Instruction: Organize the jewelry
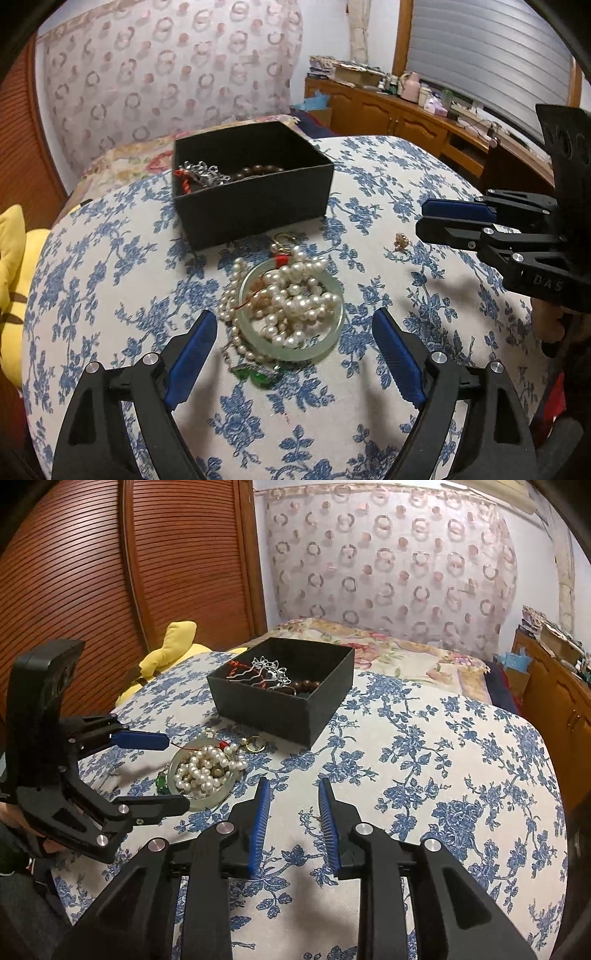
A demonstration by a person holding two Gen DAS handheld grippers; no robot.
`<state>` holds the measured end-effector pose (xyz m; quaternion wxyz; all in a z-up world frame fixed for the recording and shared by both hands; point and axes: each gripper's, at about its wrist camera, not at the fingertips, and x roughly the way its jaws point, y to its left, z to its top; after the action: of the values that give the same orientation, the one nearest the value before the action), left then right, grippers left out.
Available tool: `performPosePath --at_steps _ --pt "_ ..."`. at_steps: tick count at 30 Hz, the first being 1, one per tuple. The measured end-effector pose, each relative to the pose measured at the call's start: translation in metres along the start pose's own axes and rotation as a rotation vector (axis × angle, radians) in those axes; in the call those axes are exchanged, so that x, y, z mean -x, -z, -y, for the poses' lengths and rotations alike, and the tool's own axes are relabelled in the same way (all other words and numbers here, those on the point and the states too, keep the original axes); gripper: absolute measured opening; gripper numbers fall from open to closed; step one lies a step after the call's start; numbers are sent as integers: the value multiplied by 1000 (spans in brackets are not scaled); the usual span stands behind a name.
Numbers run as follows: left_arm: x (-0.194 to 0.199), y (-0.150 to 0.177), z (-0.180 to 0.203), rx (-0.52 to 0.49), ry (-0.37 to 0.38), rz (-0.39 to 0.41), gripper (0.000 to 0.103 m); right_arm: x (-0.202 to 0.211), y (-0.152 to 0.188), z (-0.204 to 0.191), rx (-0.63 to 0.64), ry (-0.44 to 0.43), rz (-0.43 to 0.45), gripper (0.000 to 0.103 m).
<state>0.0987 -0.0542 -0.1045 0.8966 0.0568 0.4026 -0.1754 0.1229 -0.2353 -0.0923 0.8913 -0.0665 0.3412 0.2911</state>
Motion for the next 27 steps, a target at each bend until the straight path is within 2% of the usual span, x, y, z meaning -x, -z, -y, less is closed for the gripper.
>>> performPosePath --at_steps 11,14,16,18,27 --pt "-18 -3 6 -34 -31 -53 82 5 5 7 -12 0 2 29" --pt "-22 -5 8 -46 -43 -56 78 5 5 7 -14 -1 2 29" --pt "-24 -5 9 -57 -73 -55 68 4 7 8 -17 -1 0 29" --pt "-24 -5 10 -64 -75 -52 68 4 7 9 -18 0 -2 29" --pt "5 -8 10 -42 -24 42 67 3 8 9 -18 -1 -7 29"
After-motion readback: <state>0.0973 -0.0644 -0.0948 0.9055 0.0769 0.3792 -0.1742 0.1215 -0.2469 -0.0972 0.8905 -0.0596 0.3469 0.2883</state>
